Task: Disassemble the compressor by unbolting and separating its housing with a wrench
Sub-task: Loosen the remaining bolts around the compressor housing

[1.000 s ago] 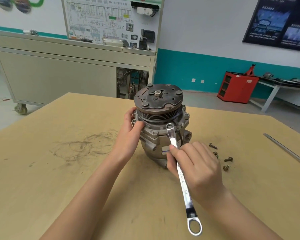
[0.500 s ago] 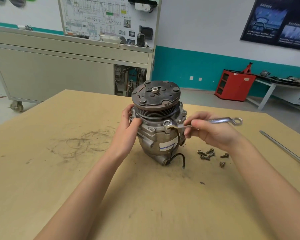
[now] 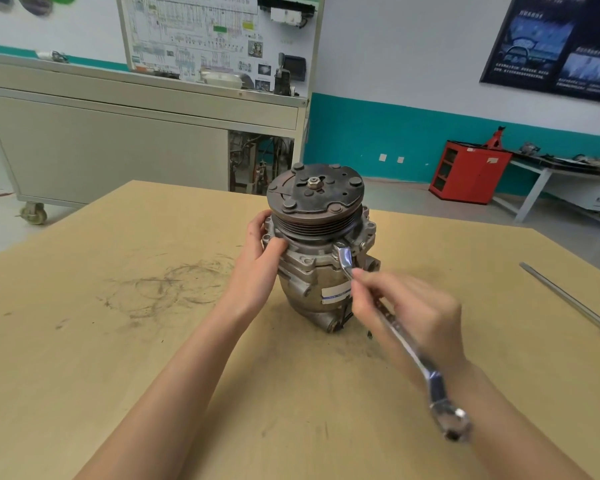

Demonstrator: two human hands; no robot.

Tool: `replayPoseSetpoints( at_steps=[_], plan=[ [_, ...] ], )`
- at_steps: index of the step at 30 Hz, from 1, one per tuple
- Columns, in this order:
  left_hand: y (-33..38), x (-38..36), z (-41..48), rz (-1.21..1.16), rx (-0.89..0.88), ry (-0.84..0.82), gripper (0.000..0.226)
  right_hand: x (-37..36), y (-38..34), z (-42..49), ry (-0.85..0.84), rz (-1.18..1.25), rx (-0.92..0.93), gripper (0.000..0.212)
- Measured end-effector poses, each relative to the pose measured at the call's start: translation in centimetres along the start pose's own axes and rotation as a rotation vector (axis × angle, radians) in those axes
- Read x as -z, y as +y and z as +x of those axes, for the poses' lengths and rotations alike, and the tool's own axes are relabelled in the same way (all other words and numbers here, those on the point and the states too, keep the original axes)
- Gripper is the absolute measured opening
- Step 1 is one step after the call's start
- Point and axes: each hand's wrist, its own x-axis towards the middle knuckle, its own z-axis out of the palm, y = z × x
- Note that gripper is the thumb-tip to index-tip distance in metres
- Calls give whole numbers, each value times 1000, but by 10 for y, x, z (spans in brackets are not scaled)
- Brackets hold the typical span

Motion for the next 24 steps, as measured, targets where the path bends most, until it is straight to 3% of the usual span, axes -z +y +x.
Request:
replayPoseSetpoints(
  at_steps=[6,9,12,15,17,20,24],
  plan=[
    [0,0,0,-2,-10,-4,47,-15,-1,-16,42,-235,176,17],
    [-1,0,-1,-3,-7,-11,47,-17,6,-16,24,-212,209,15],
    [-2,1,0,-3,-3,-18,48,-11,25,-16,-45,144,78,13],
    [-2,2,0,5,7,-22,49,0,45,-5,-239,758,-451,18],
    [-2,2,1,4,9,-18,49,1,64,11,-392,1021,-717,22],
    [-2,2,1,7,9,-12,49,-3,84,32,-500,1164,-813,28],
    [-1,2,-1,16,3,-18,47,0,71,37,-294,1259,-743,29]
  ],
)
